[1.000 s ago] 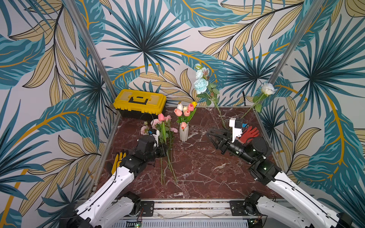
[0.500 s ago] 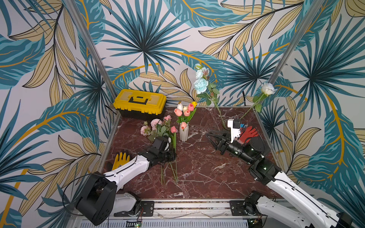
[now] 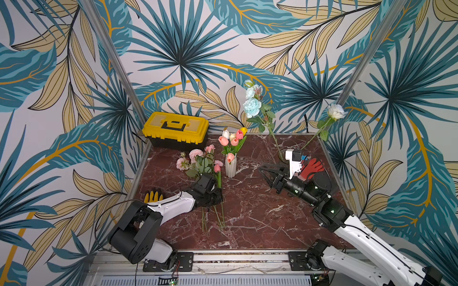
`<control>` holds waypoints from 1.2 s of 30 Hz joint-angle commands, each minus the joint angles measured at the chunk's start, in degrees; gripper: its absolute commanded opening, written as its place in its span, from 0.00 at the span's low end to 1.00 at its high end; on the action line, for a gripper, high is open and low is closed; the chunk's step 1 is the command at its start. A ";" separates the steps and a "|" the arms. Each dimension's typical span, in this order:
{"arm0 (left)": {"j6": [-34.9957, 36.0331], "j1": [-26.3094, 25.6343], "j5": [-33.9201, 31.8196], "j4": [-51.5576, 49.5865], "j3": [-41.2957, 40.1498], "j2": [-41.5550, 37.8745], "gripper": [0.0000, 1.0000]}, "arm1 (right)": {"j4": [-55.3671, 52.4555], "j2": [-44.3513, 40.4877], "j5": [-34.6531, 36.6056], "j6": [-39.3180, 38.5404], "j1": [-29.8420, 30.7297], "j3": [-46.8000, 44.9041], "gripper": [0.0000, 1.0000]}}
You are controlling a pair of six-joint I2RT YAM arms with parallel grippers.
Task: Pick out pink flowers from the vase
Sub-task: Place the flower at the center of the board.
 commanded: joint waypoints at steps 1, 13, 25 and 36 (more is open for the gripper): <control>-0.79 0.22 -3.34 -2.33 3.53 -0.11 0.00 | -1.43 -0.64 1.19 -1.24 0.20 -1.11 0.45; 0.16 0.13 -6.99 -6.76 4.41 1.27 0.02 | -1.60 -0.39 1.23 -1.51 0.20 -1.27 0.46; 0.55 0.09 -9.01 -10.43 5.59 -1.10 0.19 | -3.10 0.07 -0.35 -2.08 0.21 0.33 0.47; 2.05 0.49 -11.19 -15.14 6.52 -10.53 0.26 | -7.70 -0.37 -0.88 -5.77 0.24 1.97 0.45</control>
